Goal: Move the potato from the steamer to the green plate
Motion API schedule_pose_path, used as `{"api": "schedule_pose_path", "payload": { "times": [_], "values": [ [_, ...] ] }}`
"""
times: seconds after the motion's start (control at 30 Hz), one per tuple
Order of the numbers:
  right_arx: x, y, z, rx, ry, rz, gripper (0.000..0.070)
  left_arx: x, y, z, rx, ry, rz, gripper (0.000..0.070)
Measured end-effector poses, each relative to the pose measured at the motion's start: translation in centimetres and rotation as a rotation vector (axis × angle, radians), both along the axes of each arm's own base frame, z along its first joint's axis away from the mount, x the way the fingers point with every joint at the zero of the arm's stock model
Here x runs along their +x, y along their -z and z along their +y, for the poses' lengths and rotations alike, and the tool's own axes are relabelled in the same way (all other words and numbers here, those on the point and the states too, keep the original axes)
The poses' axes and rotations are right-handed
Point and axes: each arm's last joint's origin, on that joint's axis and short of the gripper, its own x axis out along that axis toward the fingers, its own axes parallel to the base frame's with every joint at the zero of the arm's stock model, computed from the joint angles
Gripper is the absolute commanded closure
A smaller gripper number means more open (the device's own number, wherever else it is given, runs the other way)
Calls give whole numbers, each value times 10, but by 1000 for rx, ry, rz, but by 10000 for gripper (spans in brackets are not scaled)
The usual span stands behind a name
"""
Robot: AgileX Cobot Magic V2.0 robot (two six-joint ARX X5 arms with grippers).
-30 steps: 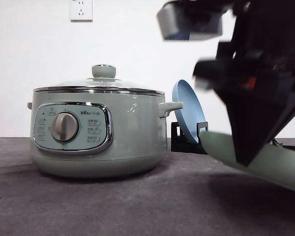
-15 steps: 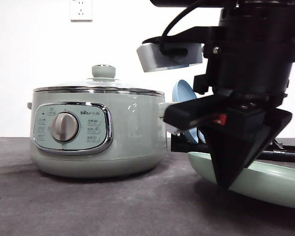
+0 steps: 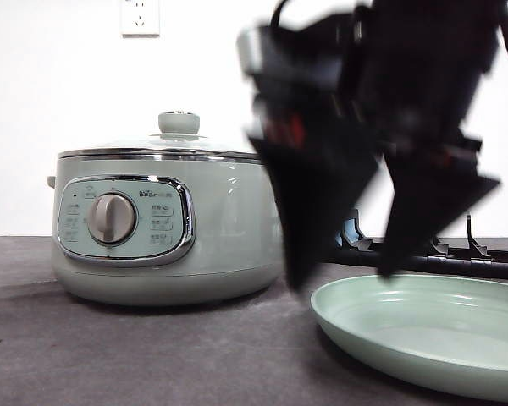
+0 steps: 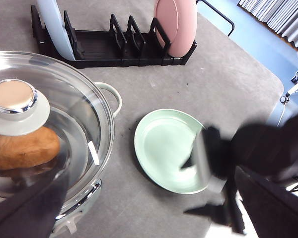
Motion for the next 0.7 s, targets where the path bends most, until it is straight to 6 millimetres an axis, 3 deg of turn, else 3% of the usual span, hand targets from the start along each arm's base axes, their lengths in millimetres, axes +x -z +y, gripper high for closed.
{"api": "schedule_pose_path", "payload": {
  "times": [0.17,0.37,0.53,0.7],
  "values": [
    [13,-47,-27,153,78,-90,24,-1,0,-2,2,10,3,0],
    [16,-90,-79,276,181,-200,0,-1,0,-2,2,11,3,0],
    [3,-117,-122,338,251,-351,0,-1,0,-2,2,11,2,0],
    [-26,-134,-147,385,251,-486,0,-1,1,-2,7,14,3,0]
  ]
}}
